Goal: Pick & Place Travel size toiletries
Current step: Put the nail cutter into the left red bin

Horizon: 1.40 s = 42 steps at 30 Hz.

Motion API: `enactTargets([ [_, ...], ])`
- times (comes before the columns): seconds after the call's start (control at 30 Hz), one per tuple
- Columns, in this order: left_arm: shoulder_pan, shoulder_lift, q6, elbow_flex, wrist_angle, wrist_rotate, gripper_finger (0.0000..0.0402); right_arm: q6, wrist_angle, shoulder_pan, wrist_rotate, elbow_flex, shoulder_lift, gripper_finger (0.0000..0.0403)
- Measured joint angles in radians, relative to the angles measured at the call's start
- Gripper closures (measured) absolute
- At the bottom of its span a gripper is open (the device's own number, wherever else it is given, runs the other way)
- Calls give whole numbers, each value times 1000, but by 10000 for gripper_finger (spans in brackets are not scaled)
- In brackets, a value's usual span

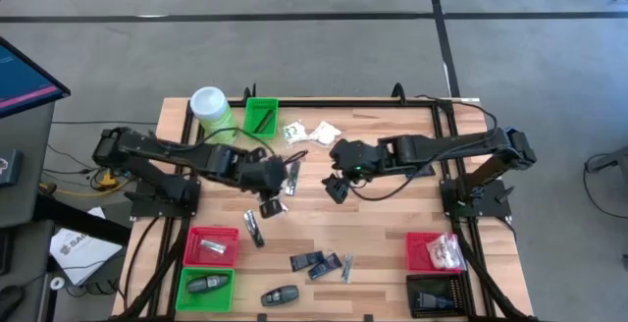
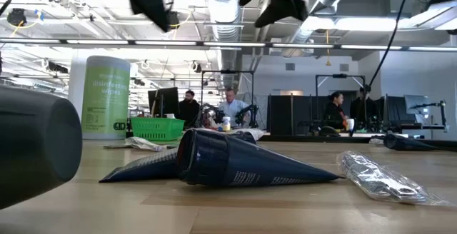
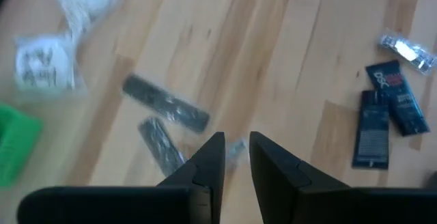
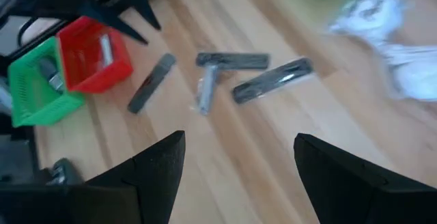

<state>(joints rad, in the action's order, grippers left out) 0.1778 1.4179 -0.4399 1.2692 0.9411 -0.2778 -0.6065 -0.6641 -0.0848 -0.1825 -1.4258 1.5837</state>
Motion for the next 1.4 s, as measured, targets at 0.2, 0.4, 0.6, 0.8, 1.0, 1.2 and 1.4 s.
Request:
enactTargets([
  [0.2,76,-138,-198,-202,-84,-13,346,4,4,4,85,-107,126,138],
  [0.4,139,-302,-405,-375,-180,-32,346,40,-12,4,170,-247,273,138],
  [0.6,205,-419,-544,-467,-204,-97,346,107,-18,0,193,-411,437,138],
  [0.8,257,-452,-630,-508,-204,-138,347,171,-17,-19,202,-559,589,138],
  [1.0,299,-435,-660,-515,-203,-141,347,200,5,-19,161,-589,676,138],
  [1.2,333,-435,-697,-515,-200,-147,347,278,73,-13,137,-589,756,138],
  [1.4,383,-435,-751,-515,-199,-186,362,210,94,-14,118,-587,799,138],
])
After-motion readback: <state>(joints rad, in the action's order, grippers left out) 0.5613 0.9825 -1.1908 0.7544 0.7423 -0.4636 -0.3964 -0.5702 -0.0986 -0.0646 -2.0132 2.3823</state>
